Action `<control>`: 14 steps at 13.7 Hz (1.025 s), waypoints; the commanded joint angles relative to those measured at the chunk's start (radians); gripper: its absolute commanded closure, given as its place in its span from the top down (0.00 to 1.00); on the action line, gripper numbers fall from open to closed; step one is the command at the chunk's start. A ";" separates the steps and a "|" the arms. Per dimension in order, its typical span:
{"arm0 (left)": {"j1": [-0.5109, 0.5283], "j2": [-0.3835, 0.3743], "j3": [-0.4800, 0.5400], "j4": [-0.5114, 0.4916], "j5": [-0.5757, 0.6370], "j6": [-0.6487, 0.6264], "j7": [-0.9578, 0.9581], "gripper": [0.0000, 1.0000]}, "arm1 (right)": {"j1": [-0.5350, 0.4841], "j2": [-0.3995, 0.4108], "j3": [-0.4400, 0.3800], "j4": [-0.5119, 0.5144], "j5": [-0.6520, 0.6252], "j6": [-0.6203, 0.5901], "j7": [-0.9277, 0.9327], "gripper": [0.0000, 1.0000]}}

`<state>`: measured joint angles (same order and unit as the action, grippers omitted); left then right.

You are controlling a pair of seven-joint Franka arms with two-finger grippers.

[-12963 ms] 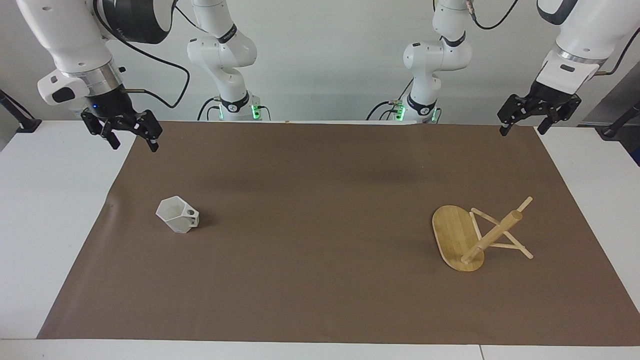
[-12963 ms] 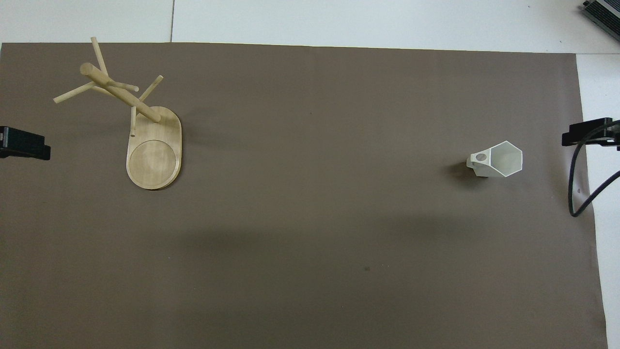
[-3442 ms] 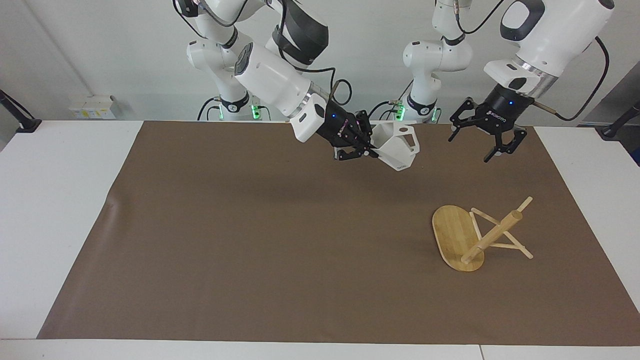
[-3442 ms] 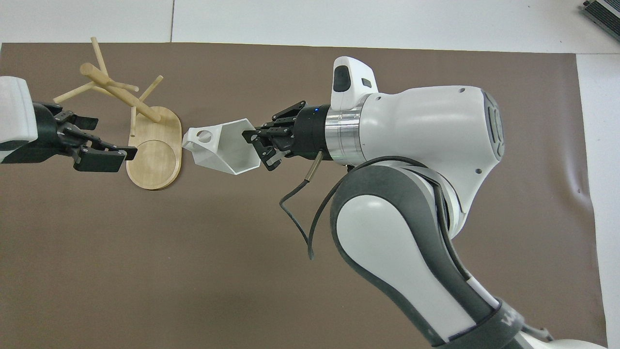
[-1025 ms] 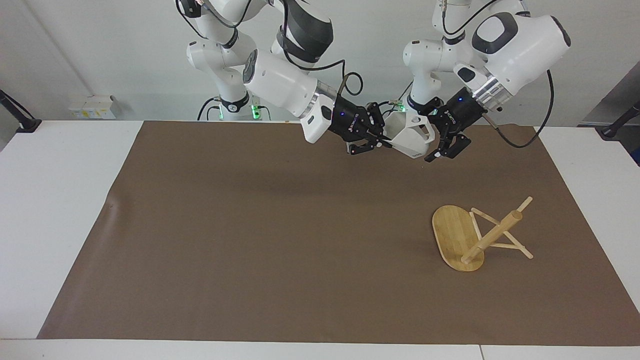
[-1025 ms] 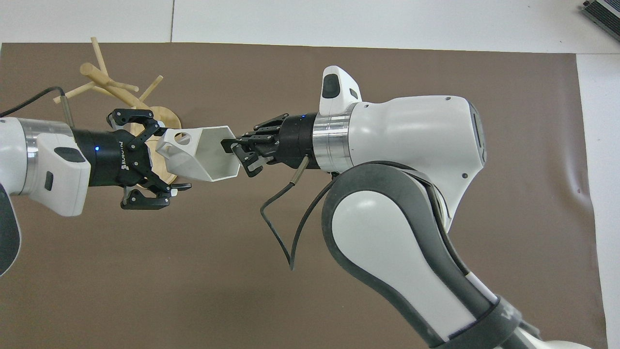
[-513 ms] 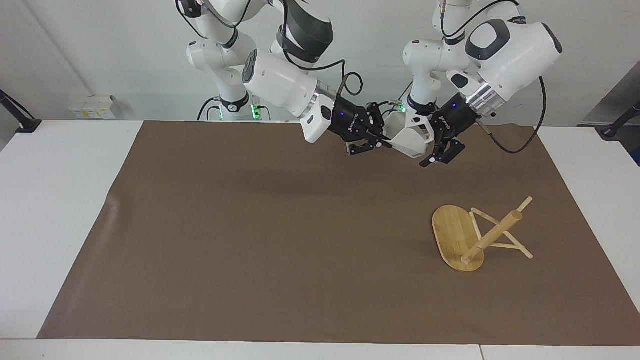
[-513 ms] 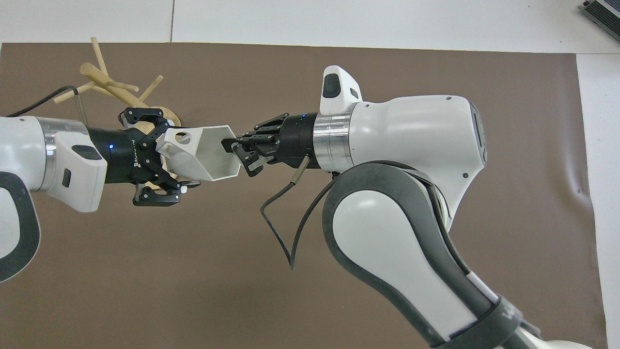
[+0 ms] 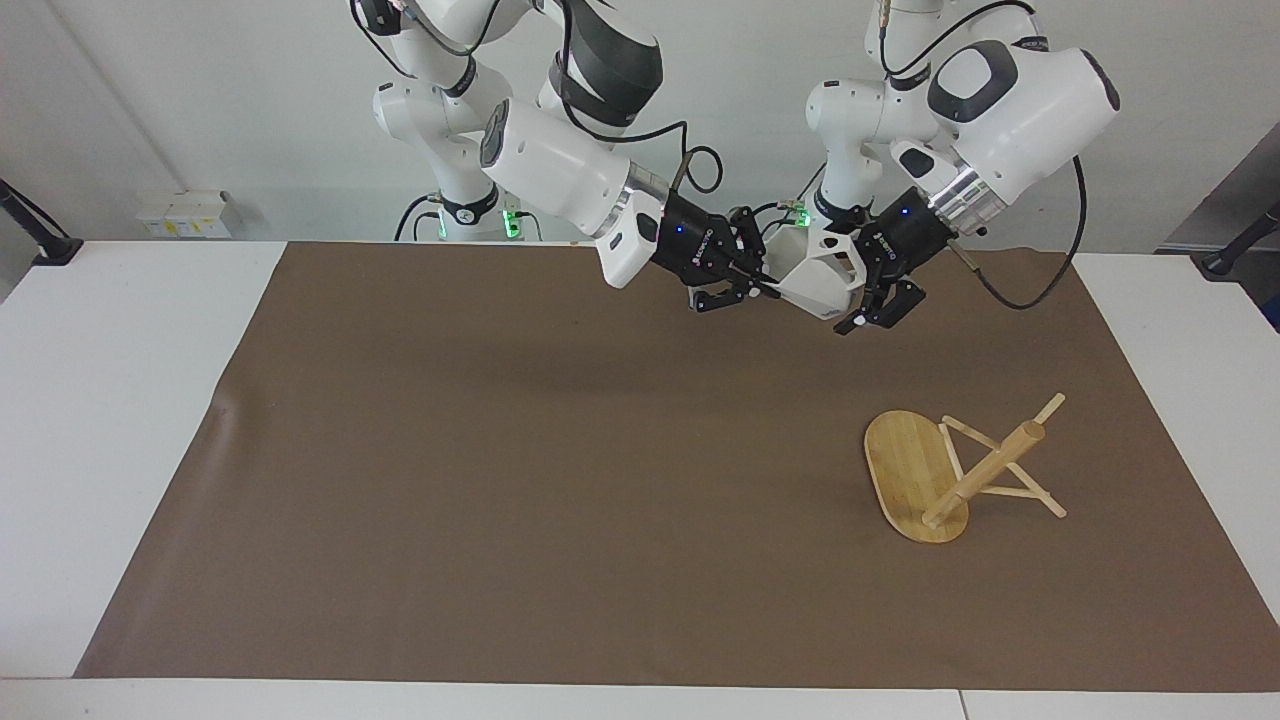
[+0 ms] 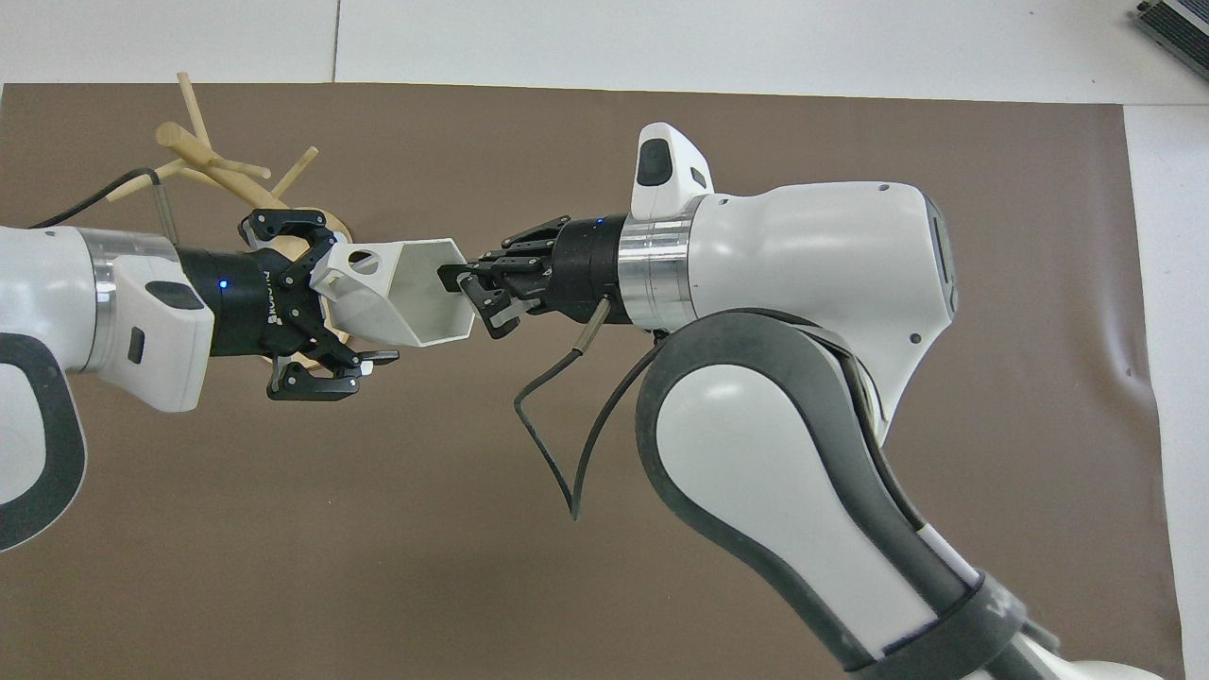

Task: Hang cup on rack
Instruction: 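Release the cup from the right gripper and withdraw it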

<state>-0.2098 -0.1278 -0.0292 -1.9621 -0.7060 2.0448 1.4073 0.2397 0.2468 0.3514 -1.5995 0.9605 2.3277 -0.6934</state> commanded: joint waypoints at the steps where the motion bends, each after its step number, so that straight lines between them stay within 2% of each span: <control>1: -0.031 -0.012 0.009 -0.012 -0.033 0.019 -0.004 1.00 | -0.005 -0.004 0.011 -0.007 0.006 0.004 0.018 0.00; 9: -0.007 -0.021 0.011 -0.017 -0.141 -0.015 0.084 1.00 | -0.007 -0.003 0.011 -0.007 0.007 0.013 0.034 0.00; 13: -0.002 -0.026 0.011 -0.027 -0.156 -0.015 0.104 1.00 | -0.008 -0.001 0.011 -0.007 0.009 0.016 0.041 0.00; 14: -0.002 -0.026 0.011 -0.030 -0.156 -0.015 0.104 0.93 | -0.008 -0.001 0.011 -0.007 0.007 0.024 0.041 0.00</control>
<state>-0.2060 -0.1279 -0.0172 -1.9697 -0.8267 2.0402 1.4786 0.2305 0.2442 0.3513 -1.5991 0.9605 2.3290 -0.6756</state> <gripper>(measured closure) 0.000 0.952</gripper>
